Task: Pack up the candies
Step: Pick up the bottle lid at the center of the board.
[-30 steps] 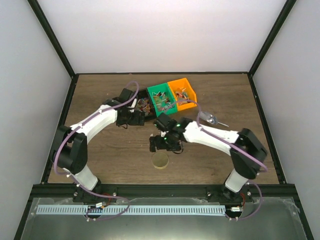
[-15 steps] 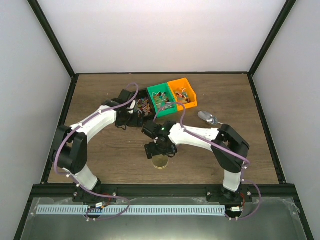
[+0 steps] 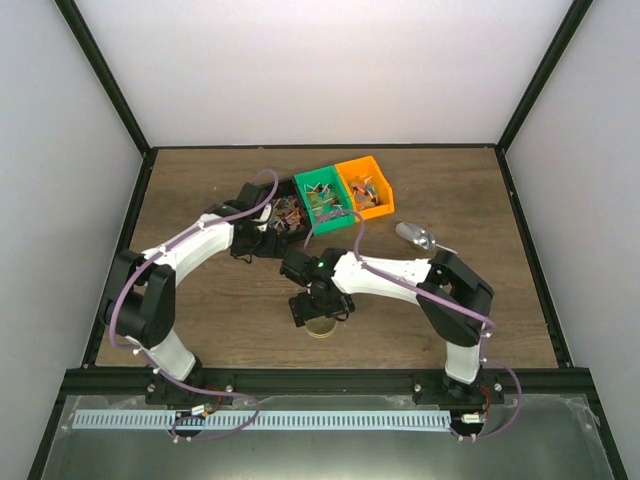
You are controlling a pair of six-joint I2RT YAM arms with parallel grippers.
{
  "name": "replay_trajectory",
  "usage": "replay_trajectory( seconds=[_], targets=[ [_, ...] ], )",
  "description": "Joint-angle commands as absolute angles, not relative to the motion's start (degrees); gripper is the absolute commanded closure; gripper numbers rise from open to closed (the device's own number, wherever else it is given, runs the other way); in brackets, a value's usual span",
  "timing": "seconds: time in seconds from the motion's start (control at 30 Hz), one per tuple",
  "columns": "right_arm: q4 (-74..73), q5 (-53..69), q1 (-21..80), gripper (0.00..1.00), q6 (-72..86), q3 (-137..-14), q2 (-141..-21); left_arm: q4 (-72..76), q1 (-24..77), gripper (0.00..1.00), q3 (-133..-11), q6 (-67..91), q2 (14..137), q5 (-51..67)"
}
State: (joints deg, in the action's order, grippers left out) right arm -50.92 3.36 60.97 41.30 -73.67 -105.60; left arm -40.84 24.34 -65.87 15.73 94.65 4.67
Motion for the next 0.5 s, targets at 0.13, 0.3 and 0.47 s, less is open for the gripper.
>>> replay_trajectory(
  seconds=[0.13, 0.3, 0.47],
  targets=[
    [-51.4, 1.9, 61.9, 0.00, 41.2, -73.0, -107.5, -39.7, 24.0, 0.00, -64.6, 14.7, 93.7, 5.4],
    [-52.0, 1.5, 62.3, 0.02, 41.1, -73.1, -107.9, -39.5, 24.0, 0.00, -64.4, 14.6, 93.7, 5.5],
    [-53.1, 1.0, 63.2, 0.04, 40.9, -73.7, -109.1, -39.4, 24.0, 0.00, -64.6, 14.6, 93.8, 5.6]
  ],
)
